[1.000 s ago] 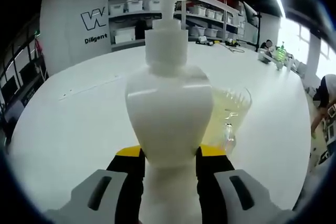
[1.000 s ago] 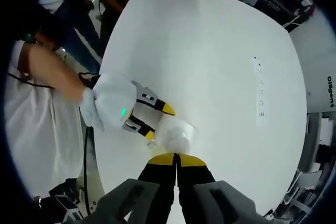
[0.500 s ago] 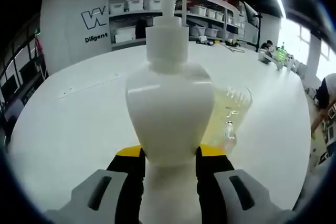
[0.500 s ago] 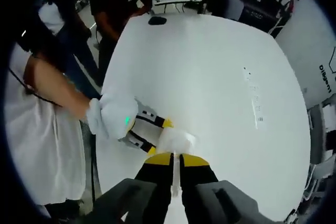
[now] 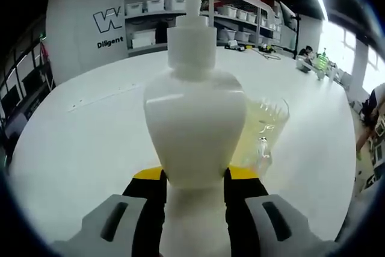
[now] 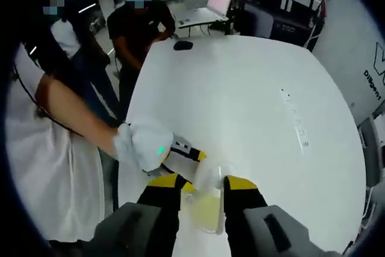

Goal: Hold the bottle steady, press the pump all the way down and release, and repeat the specified number of times to dispense into the cup

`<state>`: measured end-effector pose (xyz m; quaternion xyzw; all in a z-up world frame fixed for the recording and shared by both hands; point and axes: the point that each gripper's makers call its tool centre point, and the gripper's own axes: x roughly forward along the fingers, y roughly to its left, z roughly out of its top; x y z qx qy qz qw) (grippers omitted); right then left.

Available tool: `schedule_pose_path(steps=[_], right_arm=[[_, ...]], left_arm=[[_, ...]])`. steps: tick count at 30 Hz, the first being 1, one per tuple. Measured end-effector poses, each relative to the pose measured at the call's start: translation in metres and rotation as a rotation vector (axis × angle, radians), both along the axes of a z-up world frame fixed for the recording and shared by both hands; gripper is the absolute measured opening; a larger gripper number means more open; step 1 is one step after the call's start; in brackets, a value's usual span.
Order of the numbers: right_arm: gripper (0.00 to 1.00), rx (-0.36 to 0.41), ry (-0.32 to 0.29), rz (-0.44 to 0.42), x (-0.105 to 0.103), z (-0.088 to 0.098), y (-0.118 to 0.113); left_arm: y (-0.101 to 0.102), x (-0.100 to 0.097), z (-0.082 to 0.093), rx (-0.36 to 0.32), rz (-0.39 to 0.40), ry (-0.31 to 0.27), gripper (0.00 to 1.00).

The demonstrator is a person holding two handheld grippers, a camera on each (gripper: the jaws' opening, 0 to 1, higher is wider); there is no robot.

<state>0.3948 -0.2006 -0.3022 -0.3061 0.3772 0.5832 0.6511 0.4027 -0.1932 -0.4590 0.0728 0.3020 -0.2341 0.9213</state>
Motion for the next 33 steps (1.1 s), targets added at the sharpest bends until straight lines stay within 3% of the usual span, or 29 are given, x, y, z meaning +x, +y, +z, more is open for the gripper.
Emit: schedule_pose_path(steps=[4,7,9,10,14,15,16,18,19,20,23,24,25,26,27,28,30,31,32,33], right_arm=[[0.33,0.113,0.050,-0.044,-0.008,0.004,0.006],[0.39,0.132,0.044,-0.020,-0.013,0.004,0.005],[0.55,0.182,0.051,-0.001,-0.019,0.005,0.009],[0.59,0.217,0.085,0.007,-0.027,0.008,0.012],[0.65,0.244,0.052,0.009,-0.026,0.006,0.010],[0.68,0.282,0.039,0.003,-0.025,0.008,0.012],[0.72,0.312,0.072,0.017,-0.031,0.010,0.013],[0.94,0.346,0.067,-0.017,-0.027,0.012,0.016],[0.97,0.334,0.087,-0.012,-0.030,0.003,0.010],[0.98,0.366,0.054,-0.013,-0.027,0.004,0.011],[1.00,0.436,0.090,-0.050,-0.032,0.005,0.010],[1.00,0.501,0.057,-0.036,-0.030,0.012,0.012],[1.00,0.525,0.092,-0.077,-0.033,0.015,0.009],[1.00,0.546,0.070,-0.083,-0.030,0.017,0.008],[1.00,0.521,0.082,-0.090,-0.033,0.013,0.002],[1.00,0.566,0.051,-0.122,-0.027,0.018,0.002],[1.00,0.598,0.103,-0.173,-0.029,0.019,-0.003],[1.00,0.614,0.072,-0.164,-0.027,0.020,-0.005],[1.00,0.591,0.105,-0.180,-0.031,0.016,-0.008],[1.00,0.626,0.046,-0.193,-0.024,0.021,-0.009]], left_arm=[[0.001,0.000,-0.001,-0.002,0.002,0.002,0.36],[0.001,0.000,-0.001,-0.001,0.000,0.002,0.36],[0.001,0.000,-0.001,-0.002,0.002,0.003,0.36],[0.001,0.000,-0.002,-0.002,0.002,0.004,0.36],[0.001,0.000,-0.002,-0.002,0.002,0.008,0.36],[0.001,-0.001,-0.002,-0.008,0.006,0.012,0.36],[0.001,-0.001,-0.003,-0.004,0.004,0.011,0.36],[0.001,0.001,-0.003,-0.004,0.003,0.013,0.36],[0.000,0.004,-0.003,-0.005,0.005,0.015,0.35],[0.000,0.004,-0.003,-0.006,0.006,0.016,0.35],[0.000,0.004,-0.004,-0.005,0.006,0.018,0.35],[0.000,0.003,-0.004,-0.006,0.008,0.019,0.35],[0.000,0.003,-0.005,-0.004,0.007,0.021,0.35],[0.001,0.003,-0.005,-0.002,0.006,0.023,0.35],[0.001,0.003,-0.005,0.000,0.004,0.023,0.35],[0.001,0.003,-0.006,-0.001,0.006,0.024,0.35],[0.001,0.003,-0.006,0.002,0.004,0.022,0.35],[0.001,0.003,-0.006,0.002,0.005,0.021,0.35],[0.001,0.003,-0.006,0.002,0.005,0.021,0.35],[0.002,0.003,-0.006,0.003,0.006,0.019,0.35]])
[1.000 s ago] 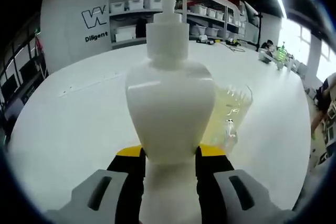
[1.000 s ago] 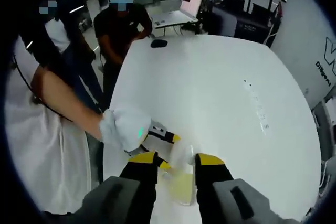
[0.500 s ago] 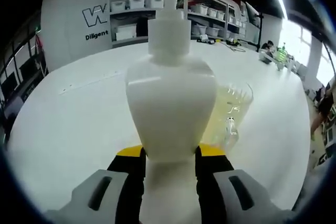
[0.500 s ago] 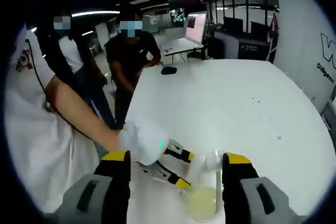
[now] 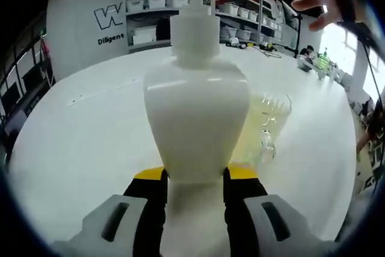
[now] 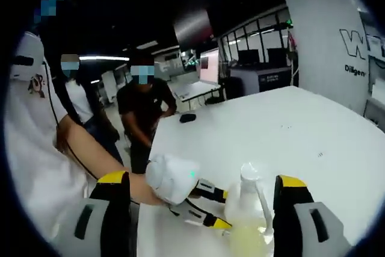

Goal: Hold the bottle steady, press the pump all the way down and release, and repeat the specified number of times to dispense into the cup

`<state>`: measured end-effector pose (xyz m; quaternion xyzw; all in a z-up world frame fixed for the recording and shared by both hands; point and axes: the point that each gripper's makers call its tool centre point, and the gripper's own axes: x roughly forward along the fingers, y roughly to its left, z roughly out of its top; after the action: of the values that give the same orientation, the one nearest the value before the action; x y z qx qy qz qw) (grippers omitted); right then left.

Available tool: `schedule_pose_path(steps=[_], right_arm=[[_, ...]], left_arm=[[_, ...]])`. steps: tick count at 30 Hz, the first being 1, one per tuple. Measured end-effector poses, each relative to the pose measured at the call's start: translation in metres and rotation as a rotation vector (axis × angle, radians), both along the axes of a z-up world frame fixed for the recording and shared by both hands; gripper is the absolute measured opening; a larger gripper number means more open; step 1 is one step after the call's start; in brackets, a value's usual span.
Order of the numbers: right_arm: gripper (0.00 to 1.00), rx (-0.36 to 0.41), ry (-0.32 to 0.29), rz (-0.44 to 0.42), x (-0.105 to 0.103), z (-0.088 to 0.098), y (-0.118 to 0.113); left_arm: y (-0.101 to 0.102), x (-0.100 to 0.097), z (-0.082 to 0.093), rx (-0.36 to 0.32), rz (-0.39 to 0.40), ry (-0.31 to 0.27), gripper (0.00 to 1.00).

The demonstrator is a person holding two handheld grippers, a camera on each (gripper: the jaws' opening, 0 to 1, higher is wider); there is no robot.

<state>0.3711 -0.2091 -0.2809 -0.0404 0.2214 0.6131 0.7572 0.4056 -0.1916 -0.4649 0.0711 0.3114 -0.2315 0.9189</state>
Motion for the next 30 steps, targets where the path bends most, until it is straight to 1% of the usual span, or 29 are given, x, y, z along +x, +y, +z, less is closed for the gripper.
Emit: schedule_pose_path(steps=[1,2,3,4,5,6,7,8,9,10,11,12,13,14,15,17,18,19,20,21,22,23,24,25,26,27,28,29,30], right_arm=[[1.00,-0.003,0.019,0.017,-0.006,-0.001,-0.001],[1.00,-0.002,0.063,0.002,-0.007,-0.001,-0.002],[1.00,0.024,0.009,-0.026,0.001,0.005,-0.002],[1.00,0.017,0.024,0.007,-0.007,0.005,-0.003],[1.00,-0.003,0.081,-0.030,-0.006,0.002,-0.006],[1.00,0.044,-0.034,-0.006,-0.001,0.013,-0.002],[1.00,0.024,0.039,-0.007,-0.006,0.010,-0.004],[1.00,0.034,-0.005,-0.032,0.000,0.013,-0.005],[1.00,0.032,0.007,-0.004,-0.005,0.013,-0.004],[1.00,0.020,0.039,-0.037,-0.001,0.011,-0.006],[1.00,0.035,-0.005,-0.029,0.001,0.014,-0.004],[1.00,0.037,0.043,-0.015,-0.005,0.013,-0.004],[1.00,0.045,0.022,-0.047,0.001,0.015,-0.004],[0.99,0.053,-0.006,-0.027,-0.001,0.017,-0.004],[0.99,0.045,0.018,-0.024,-0.004,0.015,-0.004],[0.98,0.052,-0.002,-0.023,-0.005,0.017,-0.004],[1.00,0.037,0.034,-0.041,-0.004,0.013,-0.006],[0.98,0.047,0.008,-0.032,-0.004,0.015,-0.005],[0.98,0.042,0.038,-0.041,-0.005,0.013,-0.006],[0.99,0.049,0.005,-0.049,-0.002,0.014,-0.006],[0.98,0.047,0.020,-0.033,-0.006,0.013,-0.006],[0.99,0.045,0.042,-0.054,-0.004,0.011,-0.006],[0.98,0.046,0.008,-0.035,-0.007,0.012,-0.006],[0.96,0.036,0.056,-0.037,-0.010,0.009,-0.007],[0.97,0.044,0.039,-0.051,-0.007,0.010,-0.006],[0.97,0.050,0.023,-0.044,-0.008,0.010,-0.006],[0.96,0.037,0.040,-0.049,-0.008,0.008,-0.007],[0.95,0.039,0.025,-0.048,-0.008,0.008,-0.007],[0.95,0.044,0.026,-0.039,-0.010,0.007,-0.007]], left_arm=[[0.000,0.001,0.000,-0.002,0.005,-0.002,0.35],[0.001,0.001,0.000,0.000,0.005,-0.004,0.35],[0.001,0.001,0.000,0.002,0.010,-0.005,0.35],[0.001,0.001,0.000,0.002,0.015,-0.007,0.34],[0.002,0.001,0.000,0.002,0.018,-0.009,0.34],[0.003,0.002,0.000,0.006,0.021,-0.012,0.34],[0.005,0.003,0.000,0.006,0.025,-0.012,0.34],[0.007,0.003,0.000,0.004,0.031,-0.013,0.34],[0.009,0.004,-0.001,0.009,0.034,-0.014,0.34],[0.012,0.004,0.000,0.009,0.040,-0.014,0.34],[0.014,0.003,0.000,0.007,0.046,-0.014,0.34],[0.016,0.003,0.000,0.008,0.049,-0.014,0.34],[0.022,0.003,-0.001,0.009,0.061,-0.016,0.34],[0.026,0.002,-0.001,0.007,0.067,-0.015,0.34],[0.027,0.002,-0.001,0.008,0.069,-0.017,0.34],[0.038,0.000,-0.001,0.011,0.090,-0.017,0.34],[0.042,-0.001,-0.001,0.010,0.101,-0.016,0.34],[0.048,-0.002,-0.001,0.015,0.109,-0.017,0.34],[0.052,-0.003,0.000,0.015,0.114,-0.014,0.34],[0.056,-0.003,-0.001,0.018,0.119,-0.015,0.34],[0.061,-0.003,-0.001,0.016,0.131,-0.016,0.34],[0.066,-0.004,-0.002,0.014,0.143,-0.016,0.34],[0.070,-0.004,-0.001,0.016,0.149,-0.014,0.34],[0.075,-0.005,-0.002,0.017,0.155,-0.013,0.34],[0.078,-0.006,-0.001,0.014,0.167,-0.014,0.34],[0.083,-0.006,-0.001,0.015,0.178,-0.014,0.34],[0.086,-0.007,-0.001,0.016,0.179,-0.014,0.34],[0.090,-0.007,-0.001,0.014,0.190,-0.013,0.34],[0.093,-0.008,-0.002,0.014,0.195,-0.013,0.34]])
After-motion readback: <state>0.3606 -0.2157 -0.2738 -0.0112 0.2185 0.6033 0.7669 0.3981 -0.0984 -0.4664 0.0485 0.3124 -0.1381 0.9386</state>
